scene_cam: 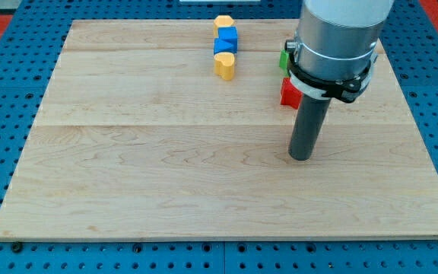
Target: Move the red blocks in a vertical line below the green blocks
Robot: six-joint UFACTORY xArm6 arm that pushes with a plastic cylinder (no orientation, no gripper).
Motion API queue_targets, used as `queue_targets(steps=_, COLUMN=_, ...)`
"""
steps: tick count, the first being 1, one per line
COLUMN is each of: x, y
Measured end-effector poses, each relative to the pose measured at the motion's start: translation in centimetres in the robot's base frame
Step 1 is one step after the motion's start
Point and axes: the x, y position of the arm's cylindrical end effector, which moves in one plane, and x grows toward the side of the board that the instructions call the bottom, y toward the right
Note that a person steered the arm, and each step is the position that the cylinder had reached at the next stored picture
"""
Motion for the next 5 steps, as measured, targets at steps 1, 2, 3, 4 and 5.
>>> queue_targets(steps=1, x=0.0, y=1.1)
queue_targets(steps=2, x=-0.7, y=1.3)
queue_targets(steps=3, x=-3.2, y=1.3)
queue_targets(steps=4, x=-3.1, y=1.3)
queue_targets(steps=5, x=-3.6, y=1.2)
